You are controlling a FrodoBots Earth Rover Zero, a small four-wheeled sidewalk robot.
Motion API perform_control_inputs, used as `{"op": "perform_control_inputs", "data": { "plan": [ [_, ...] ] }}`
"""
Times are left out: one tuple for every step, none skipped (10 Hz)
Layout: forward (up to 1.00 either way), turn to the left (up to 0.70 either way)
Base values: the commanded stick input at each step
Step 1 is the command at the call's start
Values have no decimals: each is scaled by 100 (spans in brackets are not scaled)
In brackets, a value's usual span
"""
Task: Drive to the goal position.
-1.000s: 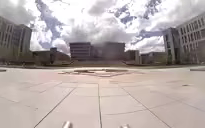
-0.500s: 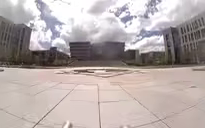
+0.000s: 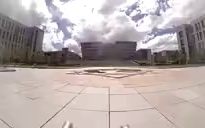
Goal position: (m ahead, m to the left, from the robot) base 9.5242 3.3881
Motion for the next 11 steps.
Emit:
{"op": "perform_control_inputs", "data": {
  "plan": [
    [70,0],
    [70,0],
    [70,0],
    [70,0],
    [70,0],
    [70,0],
    [70,0],
    [70,0],
    [70,1],
    [70,2],
    [70,29]
  ]
}}
